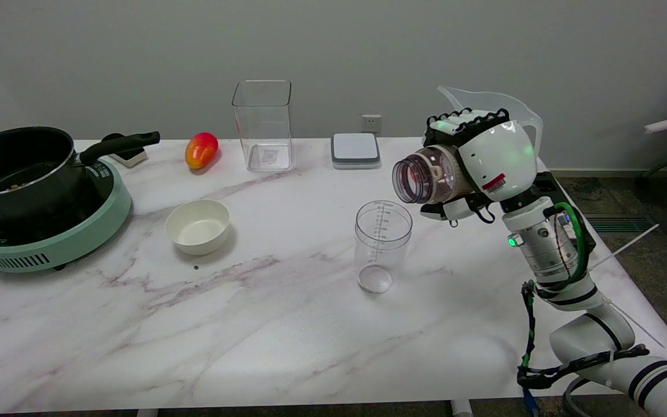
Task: Pour the contents of the bottle into the measuring cup.
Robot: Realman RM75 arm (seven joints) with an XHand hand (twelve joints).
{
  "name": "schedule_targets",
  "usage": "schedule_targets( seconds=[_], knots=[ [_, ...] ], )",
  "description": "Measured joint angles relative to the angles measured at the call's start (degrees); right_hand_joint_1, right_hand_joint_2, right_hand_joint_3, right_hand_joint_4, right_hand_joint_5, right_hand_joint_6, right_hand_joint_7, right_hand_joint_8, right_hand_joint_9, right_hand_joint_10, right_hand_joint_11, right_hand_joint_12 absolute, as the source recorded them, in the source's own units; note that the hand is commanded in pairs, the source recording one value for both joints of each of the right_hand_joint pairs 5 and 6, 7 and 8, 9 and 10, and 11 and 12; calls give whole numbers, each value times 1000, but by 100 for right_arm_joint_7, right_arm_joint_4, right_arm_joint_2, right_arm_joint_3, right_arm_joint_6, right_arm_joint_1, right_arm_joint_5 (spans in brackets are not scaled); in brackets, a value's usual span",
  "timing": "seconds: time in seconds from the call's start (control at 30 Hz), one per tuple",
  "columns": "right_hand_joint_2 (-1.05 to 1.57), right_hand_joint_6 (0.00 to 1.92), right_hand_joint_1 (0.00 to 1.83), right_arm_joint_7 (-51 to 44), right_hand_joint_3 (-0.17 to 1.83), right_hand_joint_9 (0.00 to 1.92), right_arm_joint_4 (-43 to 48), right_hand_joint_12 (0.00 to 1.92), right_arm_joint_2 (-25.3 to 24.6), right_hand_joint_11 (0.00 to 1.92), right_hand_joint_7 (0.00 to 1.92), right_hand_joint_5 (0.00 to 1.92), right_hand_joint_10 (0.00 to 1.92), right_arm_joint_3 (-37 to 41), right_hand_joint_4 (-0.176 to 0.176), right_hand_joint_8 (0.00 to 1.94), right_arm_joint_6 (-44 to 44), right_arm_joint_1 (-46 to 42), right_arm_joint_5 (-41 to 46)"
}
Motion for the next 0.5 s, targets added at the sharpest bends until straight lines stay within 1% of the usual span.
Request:
schedule_targets(
  seconds=[0.5],
  knots=[
    [1255,1680,1344,172,345,1358,24,1198,136,1198,1484,1680,1358,251,0,1484,104,4,-419]
  ],
)
